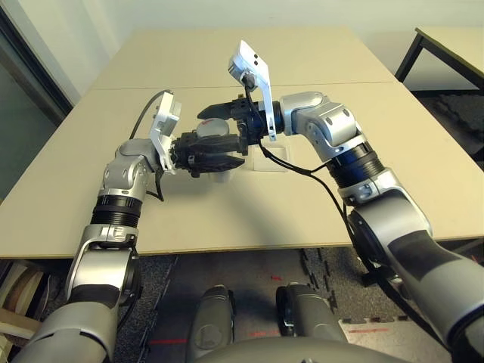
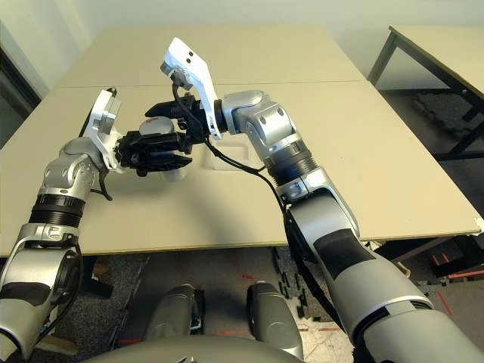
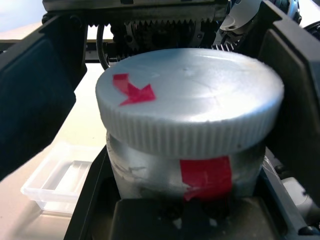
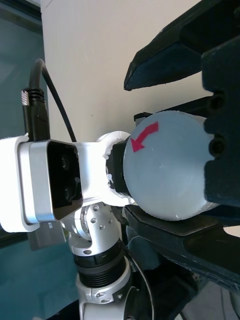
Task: Pour the medicine from the bottle into the box.
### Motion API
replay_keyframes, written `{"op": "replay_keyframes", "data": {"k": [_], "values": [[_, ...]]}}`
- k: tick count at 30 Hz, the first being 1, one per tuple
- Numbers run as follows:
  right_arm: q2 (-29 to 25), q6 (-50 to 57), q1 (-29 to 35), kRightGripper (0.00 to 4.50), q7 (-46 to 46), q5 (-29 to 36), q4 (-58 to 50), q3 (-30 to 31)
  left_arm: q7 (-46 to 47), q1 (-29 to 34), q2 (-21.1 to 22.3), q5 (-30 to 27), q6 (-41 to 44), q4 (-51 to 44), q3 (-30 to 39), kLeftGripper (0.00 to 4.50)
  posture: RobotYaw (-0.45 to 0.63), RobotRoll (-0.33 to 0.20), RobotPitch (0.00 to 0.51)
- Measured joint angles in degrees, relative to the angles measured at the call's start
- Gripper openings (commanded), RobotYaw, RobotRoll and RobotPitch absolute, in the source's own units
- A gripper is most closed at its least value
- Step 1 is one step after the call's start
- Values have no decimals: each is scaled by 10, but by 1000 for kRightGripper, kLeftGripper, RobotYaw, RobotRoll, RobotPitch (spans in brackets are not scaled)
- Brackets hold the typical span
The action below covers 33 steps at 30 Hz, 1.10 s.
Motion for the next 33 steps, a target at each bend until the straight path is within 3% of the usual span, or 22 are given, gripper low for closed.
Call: {"op": "replay_keyframes", "data": {"k": [12, 18, 33], "values": [[-28, 26, 2, 4500, 0, 27, -8, -13, 8, 2, 1, 0, 2, 0, 1, 2668, -75, 0, 36], [-67, 40, 17, 4500, -6, 36, -42, -41, 0, 2, 2, 0, 0, 1, 0, 2668, -79, 0, 33], [-66, 56, 32, 4500, -1, 49, -74, -46, -4, 2, 2, 0, -4, 4, 1, 2668, -73, 0, 29]]}}
